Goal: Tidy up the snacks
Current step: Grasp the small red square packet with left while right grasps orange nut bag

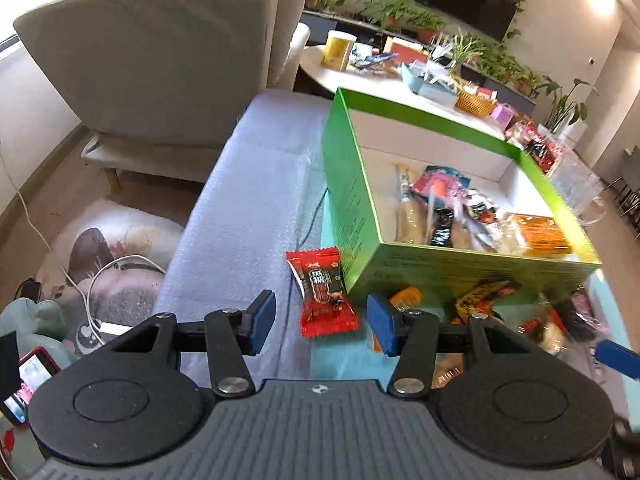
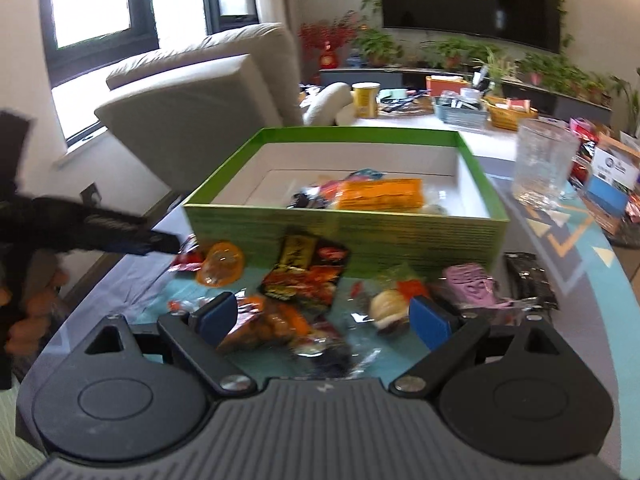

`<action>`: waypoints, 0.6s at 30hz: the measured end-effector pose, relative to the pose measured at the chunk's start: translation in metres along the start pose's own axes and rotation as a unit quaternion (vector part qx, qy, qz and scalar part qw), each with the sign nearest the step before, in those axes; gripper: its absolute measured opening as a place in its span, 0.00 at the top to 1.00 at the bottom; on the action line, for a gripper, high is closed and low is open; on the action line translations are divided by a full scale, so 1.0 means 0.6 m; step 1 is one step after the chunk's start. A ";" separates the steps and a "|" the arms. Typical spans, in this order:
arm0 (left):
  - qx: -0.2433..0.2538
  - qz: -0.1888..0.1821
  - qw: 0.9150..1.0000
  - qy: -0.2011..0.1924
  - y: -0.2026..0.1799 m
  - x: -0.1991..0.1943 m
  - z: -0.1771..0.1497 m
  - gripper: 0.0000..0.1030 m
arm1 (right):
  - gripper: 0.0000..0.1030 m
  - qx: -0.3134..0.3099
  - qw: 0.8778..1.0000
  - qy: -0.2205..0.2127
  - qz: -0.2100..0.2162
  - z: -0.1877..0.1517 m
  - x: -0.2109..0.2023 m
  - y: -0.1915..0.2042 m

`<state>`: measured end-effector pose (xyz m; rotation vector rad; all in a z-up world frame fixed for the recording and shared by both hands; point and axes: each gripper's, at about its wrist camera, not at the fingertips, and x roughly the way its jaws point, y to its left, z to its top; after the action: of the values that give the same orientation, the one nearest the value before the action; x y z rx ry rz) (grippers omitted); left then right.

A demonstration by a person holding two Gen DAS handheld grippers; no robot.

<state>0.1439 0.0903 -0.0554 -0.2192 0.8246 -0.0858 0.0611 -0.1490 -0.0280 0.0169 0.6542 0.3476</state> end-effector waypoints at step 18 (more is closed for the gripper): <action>0.011 0.009 1.000 -0.019 0.024 -0.047 -0.067 0.74 | 0.43 -0.033 0.998 0.032 0.041 0.013 0.057 0.062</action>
<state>0.0953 0.1023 -0.0649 -0.1924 0.7865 -0.0737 0.0794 -0.1023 -0.0374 -0.0299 0.7073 0.4508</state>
